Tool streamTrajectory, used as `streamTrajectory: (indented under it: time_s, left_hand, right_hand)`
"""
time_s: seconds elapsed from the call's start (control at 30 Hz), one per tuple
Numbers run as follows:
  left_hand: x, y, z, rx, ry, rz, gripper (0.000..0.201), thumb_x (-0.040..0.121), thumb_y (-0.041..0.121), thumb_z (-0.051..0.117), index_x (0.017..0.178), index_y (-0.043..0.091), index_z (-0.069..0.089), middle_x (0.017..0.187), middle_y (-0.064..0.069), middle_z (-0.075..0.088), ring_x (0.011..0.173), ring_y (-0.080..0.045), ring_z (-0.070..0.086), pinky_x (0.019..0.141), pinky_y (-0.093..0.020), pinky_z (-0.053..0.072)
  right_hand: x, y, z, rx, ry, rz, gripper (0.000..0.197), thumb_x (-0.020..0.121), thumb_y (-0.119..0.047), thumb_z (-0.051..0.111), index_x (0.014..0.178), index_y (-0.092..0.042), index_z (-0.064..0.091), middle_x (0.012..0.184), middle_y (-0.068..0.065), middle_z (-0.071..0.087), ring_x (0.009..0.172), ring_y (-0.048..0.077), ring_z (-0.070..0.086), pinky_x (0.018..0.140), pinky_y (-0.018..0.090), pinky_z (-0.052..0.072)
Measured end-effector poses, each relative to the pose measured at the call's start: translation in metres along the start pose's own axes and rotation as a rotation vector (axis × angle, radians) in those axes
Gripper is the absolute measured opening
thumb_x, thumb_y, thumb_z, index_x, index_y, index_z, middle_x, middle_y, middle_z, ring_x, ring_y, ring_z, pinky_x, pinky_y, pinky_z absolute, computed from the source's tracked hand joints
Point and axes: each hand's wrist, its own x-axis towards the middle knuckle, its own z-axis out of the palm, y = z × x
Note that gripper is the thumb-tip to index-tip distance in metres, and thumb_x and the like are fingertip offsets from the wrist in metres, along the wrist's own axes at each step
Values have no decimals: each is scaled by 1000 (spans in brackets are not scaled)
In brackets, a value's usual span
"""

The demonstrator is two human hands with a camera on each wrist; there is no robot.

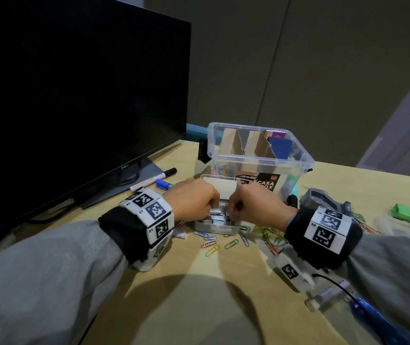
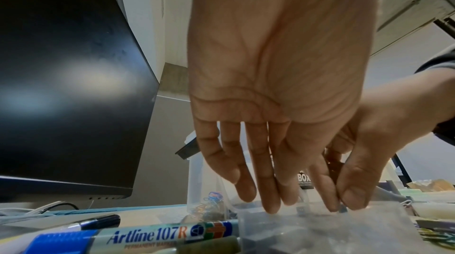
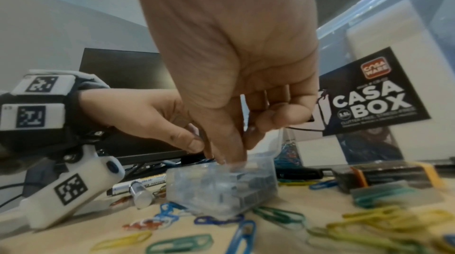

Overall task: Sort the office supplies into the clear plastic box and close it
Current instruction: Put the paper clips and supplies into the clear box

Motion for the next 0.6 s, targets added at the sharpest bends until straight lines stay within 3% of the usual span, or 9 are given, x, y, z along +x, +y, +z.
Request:
streamTrajectory:
  time_s: [0.13,0.3,0.37,0.47,0.53,0.6]
  left_hand:
    - [-1,0,1,-3,-7,-18,33,94,11,47,117,26,66,114,1,64,94,-17,59,76,-30,51]
    - [-1,1,2,10,-29,-17,32,94,11,48,115,24,68,110,1,66,84,-14,55,70,-26,45]
    - [-1,1,3,24,-41,-18,31,93,11,49,113,24,69,108,1,66,86,-15,58,72,-27,48]
    - [-1,1,3,35,-42,-19,28,93,14,50,111,24,68,106,1,66,87,-17,60,74,-30,52]
    - [-1,3,2,34,-10,-4,26,94,16,50,110,25,68,106,2,65,89,-17,60,72,-28,50]
    - [0,6,0,27,51,34,24,95,18,49,109,24,69,104,4,66,89,-14,60,69,-25,46]
  right_hand:
    - [-2,-7,3,-42,-24,-26,14,85,-19,62,79,-20,74,77,-3,69,71,18,63,67,35,56]
    - [-1,-12,3,-118,-38,-9,17,86,-19,58,76,-21,71,73,2,63,70,24,58,61,30,50]
    - [-2,-11,1,-126,-42,-18,18,88,-20,57,80,-16,73,76,2,63,71,22,57,62,31,48]
    - [-8,-6,-7,-38,-16,-60,18,90,-21,60,88,-14,76,82,0,70,74,18,64,70,33,55]
    - [-14,1,-17,15,49,-66,16,91,-21,61,92,-16,77,86,-2,72,75,12,65,71,29,55]
    - [-22,12,-29,34,112,-44,15,93,-20,61,96,-17,76,91,-3,72,73,8,62,64,15,48]
